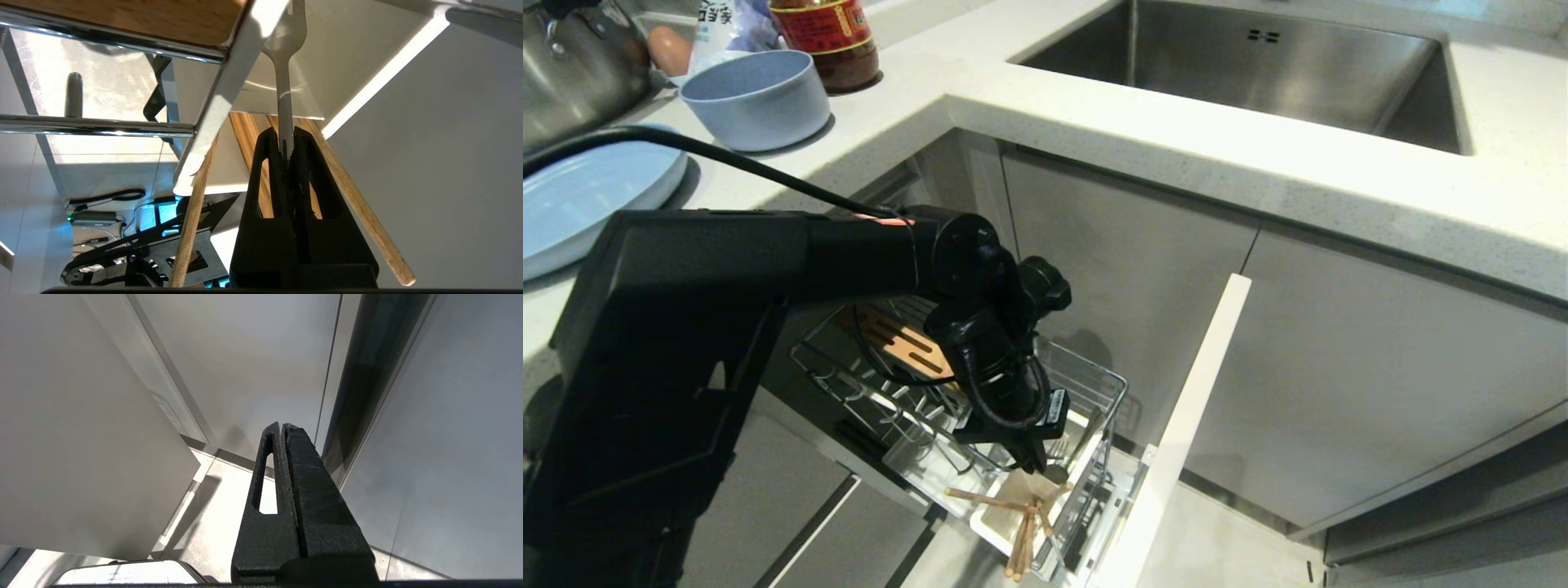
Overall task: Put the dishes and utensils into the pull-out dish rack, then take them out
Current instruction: Pick up the fork and place it in the cupboard, then pick up the bowl and place it in the cupboard
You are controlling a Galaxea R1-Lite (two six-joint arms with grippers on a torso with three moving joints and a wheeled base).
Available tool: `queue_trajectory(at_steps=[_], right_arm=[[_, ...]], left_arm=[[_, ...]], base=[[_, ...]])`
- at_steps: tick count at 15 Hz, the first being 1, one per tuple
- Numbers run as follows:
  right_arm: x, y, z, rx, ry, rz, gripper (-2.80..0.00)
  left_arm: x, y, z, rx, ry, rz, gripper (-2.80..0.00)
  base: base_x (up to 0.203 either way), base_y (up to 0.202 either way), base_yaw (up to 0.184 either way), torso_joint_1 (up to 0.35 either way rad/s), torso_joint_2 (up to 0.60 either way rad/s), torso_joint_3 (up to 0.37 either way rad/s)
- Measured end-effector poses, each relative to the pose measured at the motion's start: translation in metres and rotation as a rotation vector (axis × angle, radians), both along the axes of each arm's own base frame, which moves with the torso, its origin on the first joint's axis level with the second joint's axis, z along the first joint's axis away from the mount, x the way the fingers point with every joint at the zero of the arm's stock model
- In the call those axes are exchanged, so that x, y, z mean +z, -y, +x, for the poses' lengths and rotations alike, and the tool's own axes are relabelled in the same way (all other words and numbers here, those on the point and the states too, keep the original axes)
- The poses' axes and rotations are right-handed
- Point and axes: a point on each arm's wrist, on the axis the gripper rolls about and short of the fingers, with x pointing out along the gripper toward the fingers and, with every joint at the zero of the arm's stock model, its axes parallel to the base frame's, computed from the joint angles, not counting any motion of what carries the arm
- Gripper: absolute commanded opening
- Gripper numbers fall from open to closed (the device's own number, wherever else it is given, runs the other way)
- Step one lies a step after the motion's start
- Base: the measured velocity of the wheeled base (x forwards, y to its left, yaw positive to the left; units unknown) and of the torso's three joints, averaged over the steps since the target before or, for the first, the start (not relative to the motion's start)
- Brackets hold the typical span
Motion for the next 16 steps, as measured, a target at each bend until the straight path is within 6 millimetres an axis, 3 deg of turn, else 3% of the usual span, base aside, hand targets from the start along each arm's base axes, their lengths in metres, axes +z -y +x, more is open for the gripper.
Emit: queue_trajectory(at_steps=[10, 16], right_arm=[[0.0, 0.0, 0.0, 0.0, 0.0, 0.0, -2.8], [0.0, 0.0, 0.0, 0.0, 0.0, 0.0, -2.8]], left_arm=[[0.006, -0.002, -0.003, 0.002, 0.009, -0.009, 0.0], [0.048, -0.016, -0.023, 0.006, 0.092, -0.072, 0.0]], base=[[0.0, 0.0, 0.0, 0.0, 0.0, 0.0], [0.0, 0.0, 0.0, 0.0, 0.0, 0.0]])
